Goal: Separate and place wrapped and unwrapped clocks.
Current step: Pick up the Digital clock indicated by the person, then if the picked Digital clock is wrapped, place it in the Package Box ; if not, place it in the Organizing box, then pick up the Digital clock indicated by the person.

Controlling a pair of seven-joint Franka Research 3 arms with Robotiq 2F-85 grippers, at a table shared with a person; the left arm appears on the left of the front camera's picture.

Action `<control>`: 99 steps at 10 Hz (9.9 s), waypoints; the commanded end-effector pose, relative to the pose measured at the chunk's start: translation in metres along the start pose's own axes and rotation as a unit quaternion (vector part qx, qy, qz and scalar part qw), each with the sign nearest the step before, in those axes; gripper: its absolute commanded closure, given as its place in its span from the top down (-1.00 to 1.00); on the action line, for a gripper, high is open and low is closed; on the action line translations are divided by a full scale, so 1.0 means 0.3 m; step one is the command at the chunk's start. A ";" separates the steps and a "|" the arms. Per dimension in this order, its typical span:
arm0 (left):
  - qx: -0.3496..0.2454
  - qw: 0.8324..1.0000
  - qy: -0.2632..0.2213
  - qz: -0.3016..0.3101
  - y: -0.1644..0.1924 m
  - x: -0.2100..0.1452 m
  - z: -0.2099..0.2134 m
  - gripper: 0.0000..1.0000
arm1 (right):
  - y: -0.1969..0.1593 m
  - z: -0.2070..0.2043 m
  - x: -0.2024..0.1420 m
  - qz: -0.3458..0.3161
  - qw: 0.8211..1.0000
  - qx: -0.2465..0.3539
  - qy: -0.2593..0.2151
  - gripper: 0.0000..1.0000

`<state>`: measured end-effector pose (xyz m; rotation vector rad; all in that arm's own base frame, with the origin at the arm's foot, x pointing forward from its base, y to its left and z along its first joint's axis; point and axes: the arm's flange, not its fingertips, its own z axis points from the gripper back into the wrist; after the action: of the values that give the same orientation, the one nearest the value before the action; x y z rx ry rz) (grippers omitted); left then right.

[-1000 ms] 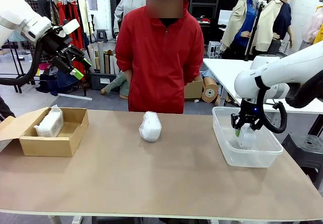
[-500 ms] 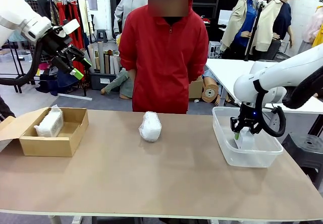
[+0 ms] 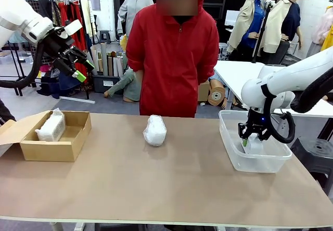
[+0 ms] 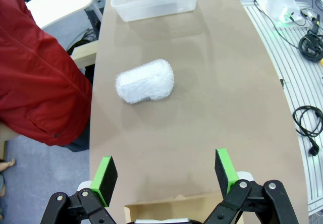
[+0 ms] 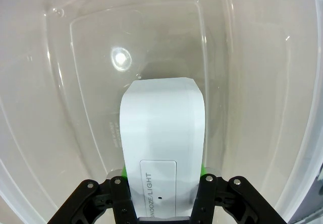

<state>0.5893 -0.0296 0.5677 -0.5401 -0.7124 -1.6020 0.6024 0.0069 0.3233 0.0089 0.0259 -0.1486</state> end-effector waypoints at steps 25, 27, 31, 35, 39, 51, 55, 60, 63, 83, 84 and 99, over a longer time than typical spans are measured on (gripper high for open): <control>0.000 1.000 0.000 -0.001 -0.005 0.001 0.004 1.00 | 0.018 0.355 -0.083 0.121 0.991 0.017 -0.062 1.00; 0.000 1.000 0.000 -0.001 -0.005 0.001 0.004 1.00 | 0.020 0.399 -0.159 0.235 0.970 0.028 -0.051 1.00; 0.000 1.000 0.000 -0.001 -0.005 0.001 0.004 1.00 | 0.033 0.484 -0.238 0.452 0.888 0.084 -0.017 1.00; 0.000 1.000 0.000 -0.001 -0.005 0.001 0.004 1.00 | 0.139 0.454 -0.298 0.532 0.840 0.107 -0.009 1.00; 0.000 1.000 0.000 -0.001 -0.005 0.001 0.004 1.00 | 0.154 0.458 -0.287 0.527 0.844 0.098 -0.003 1.00; 0.000 1.000 0.000 -0.001 -0.005 0.001 0.004 1.00 | 0.160 0.489 -0.240 0.581 0.788 0.183 -0.089 1.00; 0.000 1.000 0.000 -0.001 -0.005 0.001 0.004 1.00 | 0.201 0.561 -0.222 0.622 0.728 0.226 -0.180 1.00; 0.000 1.000 0.000 -0.001 -0.005 0.001 0.004 1.00 | 0.241 0.685 -0.148 0.645 0.649 0.261 -0.307 1.00; 0.000 1.000 0.000 -0.001 -0.005 0.001 0.004 1.00 | 0.219 0.714 -0.074 0.693 0.587 0.262 -0.326 1.00; 0.000 1.000 0.000 -0.001 -0.005 0.001 0.004 1.00 | 0.174 0.633 -0.027 0.705 0.579 0.264 -0.314 1.00; 0.000 1.000 0.000 -0.001 -0.005 0.001 0.004 1.00 | 0.174 0.633 -0.027 0.705 0.579 0.264 -0.314 1.00; 0.000 1.000 0.000 -0.001 -0.005 0.001 0.004 1.00 | 0.174 0.633 -0.027 0.705 0.579 0.264 -0.314 1.00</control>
<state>0.5894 -0.0296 0.5678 -0.5399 -0.7126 -1.6021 0.6068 0.0569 0.5133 0.5768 -0.7410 1.4870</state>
